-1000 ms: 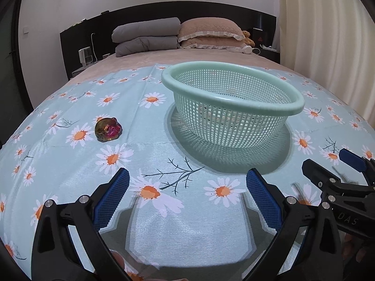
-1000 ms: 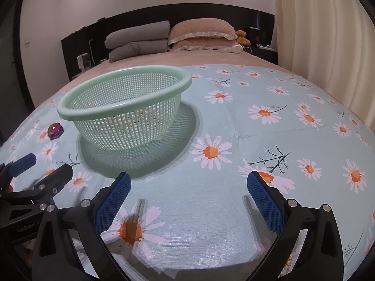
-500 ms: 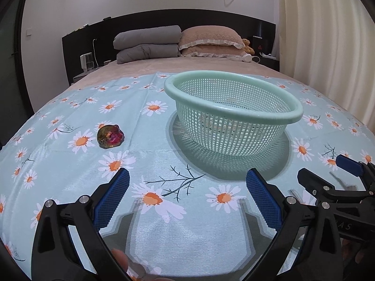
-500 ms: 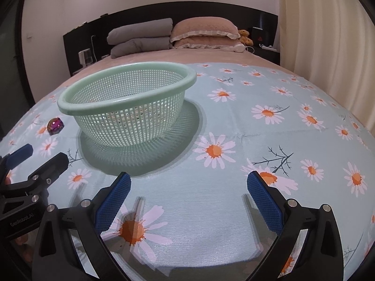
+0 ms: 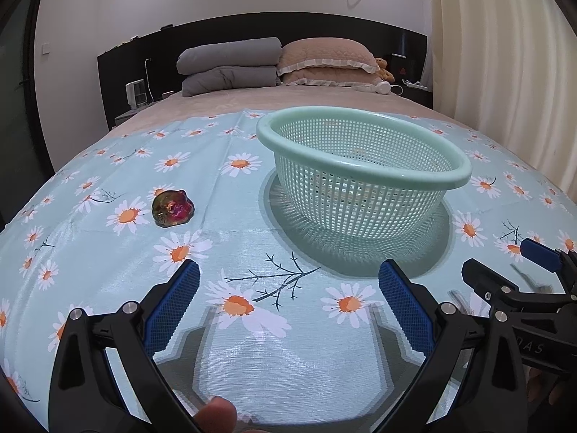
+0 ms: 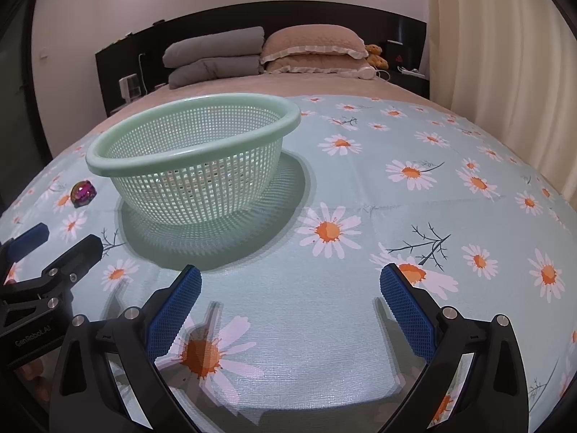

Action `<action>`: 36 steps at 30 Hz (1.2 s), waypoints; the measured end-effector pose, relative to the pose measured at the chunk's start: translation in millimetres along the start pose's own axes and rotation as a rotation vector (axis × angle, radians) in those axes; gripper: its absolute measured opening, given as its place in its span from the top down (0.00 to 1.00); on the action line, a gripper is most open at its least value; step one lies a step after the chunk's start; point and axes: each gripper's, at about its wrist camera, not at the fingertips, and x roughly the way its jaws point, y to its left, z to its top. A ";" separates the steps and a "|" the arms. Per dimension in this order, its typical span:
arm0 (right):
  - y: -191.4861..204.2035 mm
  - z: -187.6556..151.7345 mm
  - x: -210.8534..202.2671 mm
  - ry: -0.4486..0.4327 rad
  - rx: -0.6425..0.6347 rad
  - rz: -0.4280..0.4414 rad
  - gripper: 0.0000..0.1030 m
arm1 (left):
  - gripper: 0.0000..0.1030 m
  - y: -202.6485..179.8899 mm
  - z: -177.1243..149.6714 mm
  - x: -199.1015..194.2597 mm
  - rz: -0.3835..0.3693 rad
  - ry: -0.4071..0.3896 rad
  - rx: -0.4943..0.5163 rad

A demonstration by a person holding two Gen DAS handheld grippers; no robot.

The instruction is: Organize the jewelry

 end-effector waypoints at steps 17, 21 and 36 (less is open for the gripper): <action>0.6 -0.4 2.0 0.006 -0.004 -0.004 0.07 | 0.06 -1.4 -1.2 3.4 -0.016 0.021 0.016; 0.5 -1.1 2.8 0.009 -0.005 -0.005 0.07 | 0.06 2.5 -1.0 4.5 -0.016 0.028 0.006; 1.3 -1.7 3.8 0.016 -0.011 -0.002 0.07 | 0.05 15.4 -0.4 6.5 0.015 0.034 -0.053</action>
